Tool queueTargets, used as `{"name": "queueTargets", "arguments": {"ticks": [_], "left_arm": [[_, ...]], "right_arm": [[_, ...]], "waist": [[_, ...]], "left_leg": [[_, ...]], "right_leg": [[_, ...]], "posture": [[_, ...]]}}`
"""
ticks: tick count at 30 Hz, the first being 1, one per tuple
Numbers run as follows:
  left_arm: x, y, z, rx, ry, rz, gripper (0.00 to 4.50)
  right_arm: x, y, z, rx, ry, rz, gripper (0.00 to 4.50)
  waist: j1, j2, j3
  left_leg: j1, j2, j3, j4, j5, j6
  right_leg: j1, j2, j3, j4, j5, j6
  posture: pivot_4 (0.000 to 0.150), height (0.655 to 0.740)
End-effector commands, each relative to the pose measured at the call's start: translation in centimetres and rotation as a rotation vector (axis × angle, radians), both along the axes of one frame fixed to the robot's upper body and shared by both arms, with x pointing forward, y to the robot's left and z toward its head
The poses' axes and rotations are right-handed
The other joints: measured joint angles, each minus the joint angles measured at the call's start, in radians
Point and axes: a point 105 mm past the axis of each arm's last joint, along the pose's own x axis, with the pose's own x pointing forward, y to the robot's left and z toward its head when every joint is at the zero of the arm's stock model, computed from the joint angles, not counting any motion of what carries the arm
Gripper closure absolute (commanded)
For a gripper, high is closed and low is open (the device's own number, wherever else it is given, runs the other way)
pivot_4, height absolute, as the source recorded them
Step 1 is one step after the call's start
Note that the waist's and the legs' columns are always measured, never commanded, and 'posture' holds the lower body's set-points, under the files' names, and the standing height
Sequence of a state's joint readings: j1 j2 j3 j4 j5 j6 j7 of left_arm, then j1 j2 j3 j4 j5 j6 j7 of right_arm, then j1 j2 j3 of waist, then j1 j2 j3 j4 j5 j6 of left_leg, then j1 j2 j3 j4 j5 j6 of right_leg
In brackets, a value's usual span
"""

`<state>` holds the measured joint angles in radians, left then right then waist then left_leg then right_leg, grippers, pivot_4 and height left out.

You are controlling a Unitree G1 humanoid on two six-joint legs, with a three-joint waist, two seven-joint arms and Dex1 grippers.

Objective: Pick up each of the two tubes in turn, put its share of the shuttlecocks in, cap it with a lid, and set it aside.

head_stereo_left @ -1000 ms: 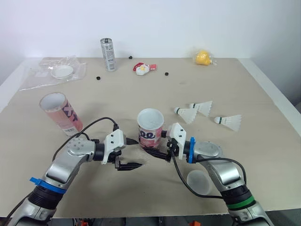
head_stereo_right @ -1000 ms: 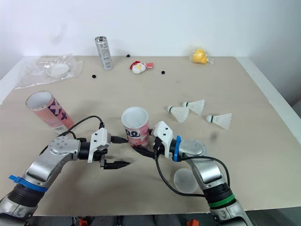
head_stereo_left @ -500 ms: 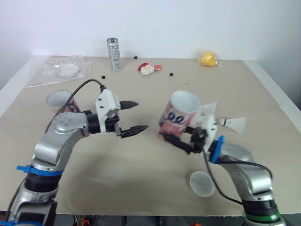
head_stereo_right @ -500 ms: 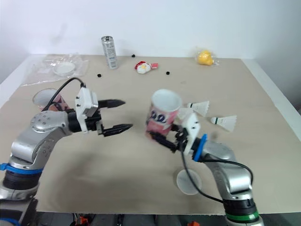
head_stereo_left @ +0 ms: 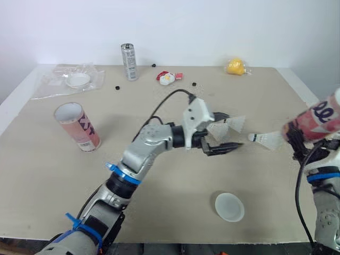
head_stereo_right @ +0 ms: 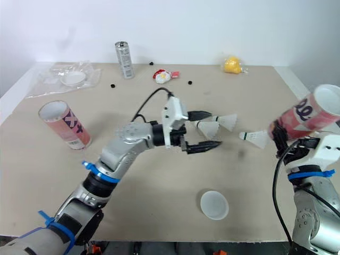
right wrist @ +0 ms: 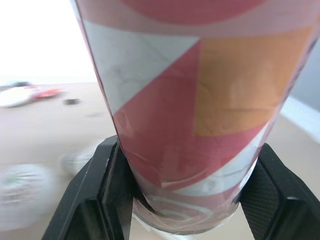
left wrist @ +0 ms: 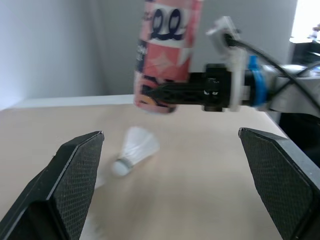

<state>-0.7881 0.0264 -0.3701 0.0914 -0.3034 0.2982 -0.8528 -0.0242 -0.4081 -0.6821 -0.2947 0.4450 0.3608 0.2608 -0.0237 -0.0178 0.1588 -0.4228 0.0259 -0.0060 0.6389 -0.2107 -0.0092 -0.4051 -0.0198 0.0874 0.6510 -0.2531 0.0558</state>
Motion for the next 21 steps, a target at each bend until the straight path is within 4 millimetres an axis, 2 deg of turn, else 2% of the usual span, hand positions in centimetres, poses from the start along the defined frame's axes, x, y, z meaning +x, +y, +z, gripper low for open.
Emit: {"name": "queueTargets", "arguments": {"ticks": [1, 3, 5, 12, 15, 16, 21], "left_arm": [[-0.3, -1.0, 1.5, -0.054, -0.029, -0.049, 0.00], [-0.5, -1.6, 1.0, -0.056, -0.008, -0.071, 0.00], [-0.7, -2.0, 0.3, -0.039, -0.002, -0.086, 0.00], [-0.7, -1.9, -0.6, -0.020, 0.000, -0.081, 0.00], [-0.6, -1.7, -0.7, -0.022, 0.002, -0.071, 0.00], [-0.6, -1.7, -0.7, -0.023, 0.003, -0.070, 0.00], [-0.5, -1.4, -1.0, -0.021, 0.006, -0.063, 0.00]], "right_arm": [[-1.0, -2.9, 0.1, -0.006, -0.022, -0.161, 1.62], [-0.8, -4.6, -2.0, 0.092, 0.037, -0.246, 1.62], [-0.4, -5.1, -3.5, 0.163, 0.054, -0.273, 1.62], [-0.1, -6.4, -6.4, 0.179, 0.144, -0.346, 1.62], [-0.1, -6.3, -6.8, 0.182, 0.158, -0.342, 0.70], [-0.2, -6.3, -6.8, 0.182, 0.158, -0.340, 0.14], [-0.9, -5.5, -5.9, 0.170, 0.103, -0.309, 0.05]], "waist": [[0.000, 0.002, 0.000], [0.000, 0.002, 0.000], [0.000, 0.003, 0.000], [-0.001, 0.010, 0.000], [-0.001, 0.010, 0.000], [-0.001, 0.010, 0.000], [0.000, 0.011, 0.000]], "left_leg": [[0.000, 0.000, 0.000, 0.000, 0.000, 0.000], [0.000, 0.000, 0.000, 0.000, 0.000, 0.001], [0.000, 0.000, 0.001, 0.001, 0.001, 0.001], [0.001, -0.001, 0.003, 0.000, 0.001, 0.002], [0.001, -0.002, 0.003, 0.000, 0.001, 0.002], [0.001, -0.002, 0.003, 0.000, 0.001, 0.002], [0.001, -0.003, 0.003, 0.000, 0.001, 0.002]], "right_leg": [[0.000, 0.000, 0.000, 0.000, 0.000, 0.000], [0.000, 0.000, 0.000, 0.000, 0.000, 0.001], [0.000, 0.000, 0.001, 0.000, 0.001, 0.002], [0.000, 0.000, 0.004, 0.000, 0.001, 0.003], [0.000, 0.000, 0.005, 0.000, 0.001, 0.003], [0.000, 0.000, 0.006, 0.000, 0.001, 0.003], [0.000, 0.000, 0.008, 0.000, 0.001, 0.004]], "posture": [[0.150, 0.7400], [0.150, 0.7400], [0.150, 0.7400], [0.150, 0.7400], [0.150, 0.7400], [0.150, 0.7400], [0.150, 0.7400]]}}
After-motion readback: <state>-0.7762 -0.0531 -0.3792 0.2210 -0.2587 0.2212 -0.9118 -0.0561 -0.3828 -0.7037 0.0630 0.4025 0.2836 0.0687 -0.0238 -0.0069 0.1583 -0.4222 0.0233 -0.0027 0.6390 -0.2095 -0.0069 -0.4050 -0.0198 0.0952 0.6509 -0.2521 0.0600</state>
